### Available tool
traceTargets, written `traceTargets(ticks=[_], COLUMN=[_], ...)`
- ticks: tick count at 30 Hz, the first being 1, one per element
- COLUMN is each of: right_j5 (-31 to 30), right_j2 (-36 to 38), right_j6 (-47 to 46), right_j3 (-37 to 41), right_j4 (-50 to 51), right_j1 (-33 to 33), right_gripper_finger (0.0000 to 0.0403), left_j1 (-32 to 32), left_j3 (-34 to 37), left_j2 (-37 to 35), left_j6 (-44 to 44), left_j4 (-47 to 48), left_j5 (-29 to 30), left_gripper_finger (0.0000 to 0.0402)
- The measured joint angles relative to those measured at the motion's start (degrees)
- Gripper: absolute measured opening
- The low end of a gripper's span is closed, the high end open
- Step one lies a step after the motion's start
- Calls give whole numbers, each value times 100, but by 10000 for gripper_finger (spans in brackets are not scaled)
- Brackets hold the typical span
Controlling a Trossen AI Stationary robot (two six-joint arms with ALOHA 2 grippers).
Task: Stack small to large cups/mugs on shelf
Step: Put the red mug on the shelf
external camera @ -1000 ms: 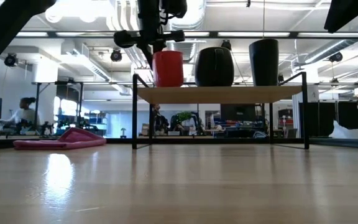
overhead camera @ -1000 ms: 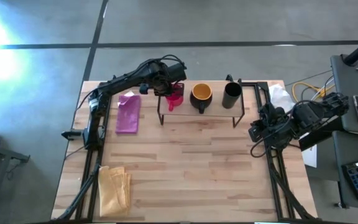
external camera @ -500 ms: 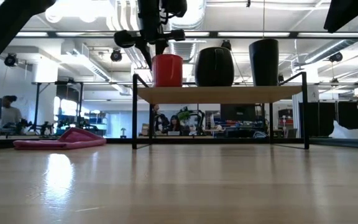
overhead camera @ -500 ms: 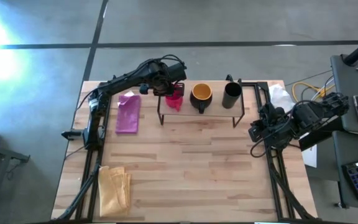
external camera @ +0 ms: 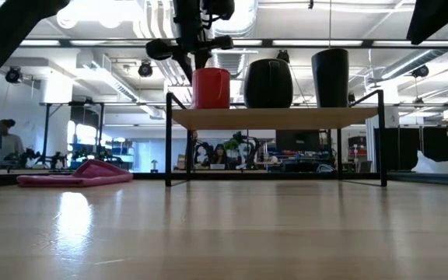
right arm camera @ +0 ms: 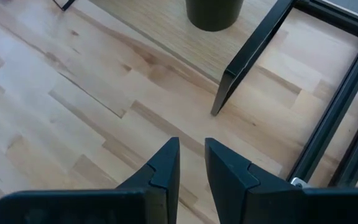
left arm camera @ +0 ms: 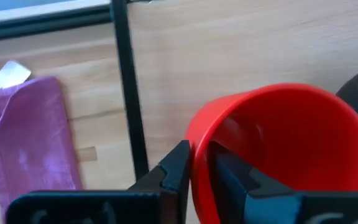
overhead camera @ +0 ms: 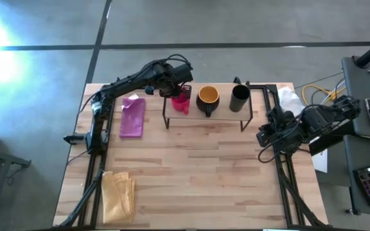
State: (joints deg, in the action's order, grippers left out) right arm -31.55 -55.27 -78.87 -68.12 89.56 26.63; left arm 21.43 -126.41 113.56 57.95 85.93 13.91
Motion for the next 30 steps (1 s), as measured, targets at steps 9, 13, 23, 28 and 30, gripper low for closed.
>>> traceTargets(ticks=[9, 13, 23, 28, 30], right_j5=[91, 149, 155, 157, 166], right_j2=[6, 8, 11, 11, 11], right_j6=[-64, -63, -104, -201, -214], right_j3=[137, 151, 134, 134, 131], right_j4=[-7, -7, -4, -4, -4], right_j1=[-2, 0, 0, -1, 0], right_gripper_finger=[68, 68, 68, 68, 68], left_j1=[124, 180, 197, 195, 195], left_j3=[8, 13, 13, 9, 2], left_j2=[-2, -2, -7, -7, -7], left_j6=[-642, -1052, -2052, -2524, -2704], left_j4=[-177, -176, -168, -297, -317], left_j5=[5, 3, -103, -124, -122], left_gripper_finger=[4, 2, 1, 1, 1])
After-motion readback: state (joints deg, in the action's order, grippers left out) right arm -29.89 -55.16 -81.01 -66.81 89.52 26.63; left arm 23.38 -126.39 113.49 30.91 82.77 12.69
